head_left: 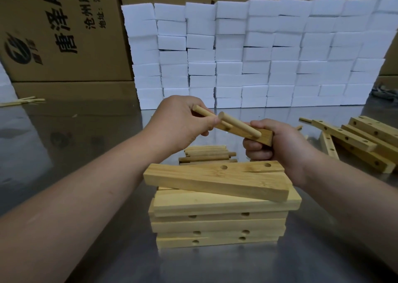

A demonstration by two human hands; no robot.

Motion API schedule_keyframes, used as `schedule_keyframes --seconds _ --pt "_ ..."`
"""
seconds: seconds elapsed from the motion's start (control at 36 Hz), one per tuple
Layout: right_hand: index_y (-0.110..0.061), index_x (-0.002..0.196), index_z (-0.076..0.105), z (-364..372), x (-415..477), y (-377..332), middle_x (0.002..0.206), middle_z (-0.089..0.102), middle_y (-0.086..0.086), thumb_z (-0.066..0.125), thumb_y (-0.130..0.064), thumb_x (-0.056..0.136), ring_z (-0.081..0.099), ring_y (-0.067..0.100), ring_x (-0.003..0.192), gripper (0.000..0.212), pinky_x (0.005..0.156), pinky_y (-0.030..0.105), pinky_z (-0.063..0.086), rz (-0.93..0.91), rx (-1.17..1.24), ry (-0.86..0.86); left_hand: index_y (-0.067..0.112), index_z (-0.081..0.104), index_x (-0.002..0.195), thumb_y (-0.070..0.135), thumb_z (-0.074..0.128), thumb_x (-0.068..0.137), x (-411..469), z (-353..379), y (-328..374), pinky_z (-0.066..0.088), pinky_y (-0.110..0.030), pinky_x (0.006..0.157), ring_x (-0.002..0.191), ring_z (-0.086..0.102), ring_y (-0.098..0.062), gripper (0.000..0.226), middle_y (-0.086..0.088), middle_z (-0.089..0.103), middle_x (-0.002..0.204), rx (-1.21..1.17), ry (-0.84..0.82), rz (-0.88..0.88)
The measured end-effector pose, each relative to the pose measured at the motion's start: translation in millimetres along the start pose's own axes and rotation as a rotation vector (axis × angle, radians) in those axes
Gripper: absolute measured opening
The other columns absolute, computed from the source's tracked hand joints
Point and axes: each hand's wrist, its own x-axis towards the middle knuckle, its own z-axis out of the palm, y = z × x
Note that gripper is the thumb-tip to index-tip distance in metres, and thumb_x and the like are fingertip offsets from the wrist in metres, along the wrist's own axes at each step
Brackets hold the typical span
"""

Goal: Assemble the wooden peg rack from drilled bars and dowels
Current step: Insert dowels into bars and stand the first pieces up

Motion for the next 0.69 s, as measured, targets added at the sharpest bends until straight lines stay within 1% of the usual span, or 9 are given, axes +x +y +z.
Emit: schedule_keyframes --seconds 0.08,0.17,0.22,0.28,0.39,0.44,0.53,0.61,0.69 --pt "-0.021 0.043 0.058 -1.3 -0.1 0.1 0.049 0.033 -0.002 0.036 -0.022 0.091 0.019 0.008 0.039 0.052 0.044 0.02 0.011 0.034 0.007 0.023 0.024 0.064 0.062 0.024 0.071 0.077 0.6 1.8 -2.1 0.035 -0.01 0.037 0.044 0.055 0.006 0.016 0.007 0.068 0.06 0.001 0.007 -0.005" --pt "-0.017 0.058 0.041 -3.9 0.4 0.0 0.046 0.034 -0.001 0.037 -0.021 0.091 0.018 0.009 0.04 0.034 0.047 0.022 0.01 0.066 -0.004 0.081 0.025 0.065 0.064 0.03 0.07 0.078 1.7 3.6 -4.5 0.034 -0.008 0.039 0.045 0.054 0.005 0.015 0.006 0.068 0.061 0.039 -0.028 0.005" --pt "-0.019 0.064 0.037 -7.0 1.7 1.1 0.045 0.034 -0.002 0.036 -0.02 0.092 0.019 0.009 0.038 0.028 0.043 0.019 0.014 0.097 0.005 0.094 0.026 0.066 0.067 0.032 0.07 0.078 2.9 3.5 -5.5 0.04 -0.01 0.047 0.052 0.057 0.004 0.013 0.007 0.068 0.063 0.052 -0.083 0.008" --pt "-0.02 0.066 0.036 -9.7 3.5 2.1 0.044 0.034 -0.002 0.034 -0.02 0.092 0.02 0.008 0.036 0.026 0.04 0.017 0.018 0.138 0.049 0.1 0.03 0.067 0.074 0.033 0.072 0.075 5.3 -0.2 -6.3 0.047 -0.016 0.063 0.069 0.063 0.002 0.006 0.011 0.069 0.072 0.027 -0.133 -0.004" --pt "-0.021 0.07 0.037 -17.1 6.4 3.9 0.044 0.031 -0.003 0.029 -0.019 0.092 0.017 0.008 0.037 0.023 0.036 0.016 0.016 0.161 0.132 0.141 0.04 0.057 0.1 0.03 0.073 0.074 9.6 -12.2 -15.4 0.046 -0.012 0.077 0.088 0.061 0.005 0.032 0.016 0.065 0.095 -0.024 -0.161 -0.016" --pt "-0.021 0.069 0.037 -22.4 7.2 5.2 0.044 0.029 -0.004 0.028 -0.019 0.092 0.016 0.008 0.037 0.025 0.031 0.016 0.017 0.173 0.167 0.152 0.04 0.051 0.116 0.034 0.071 0.075 9.0 -14.0 -21.6 0.042 -0.013 0.081 0.098 0.055 0.002 0.046 0.019 0.059 0.107 0.08 -0.196 -0.022" --pt "-0.021 0.062 0.036 -27.9 9.3 6.3 0.042 0.027 -0.005 0.027 -0.018 0.088 0.017 0.007 0.033 0.028 0.034 0.015 0.014 0.221 0.228 0.127 0.037 0.04 0.135 0.034 0.069 0.079 7.4 -9.6 -30.7 0.038 -0.021 0.09 0.11 0.047 0.0 0.064 0.02 0.05 0.121 0.216 -0.266 -0.055" --pt "-0.021 0.056 0.034 -28.2 10.4 5.9 0.038 0.028 -0.005 0.03 -0.018 0.084 0.019 0.007 0.03 0.028 0.037 0.015 0.013 0.239 0.259 0.056 0.038 0.039 0.137 0.031 0.068 0.081 6.0 -3.7 -32.0 0.037 -0.023 0.092 0.109 0.047 -0.001 0.063 0.021 0.05 0.119 0.216 -0.294 -0.054" --pt "-0.019 0.051 0.039 -25.5 9.0 4.9 0.037 0.029 -0.004 0.035 -0.02 0.079 0.021 0.007 0.028 0.028 0.039 0.015 0.012 0.245 0.279 -0.001 0.041 0.057 0.118 0.03 0.067 0.083 5.7 -1.4 -29.6 0.041 -0.017 0.08 0.089 0.054 0.003 0.039 0.023 0.059 0.096 0.203 -0.311 -0.039"
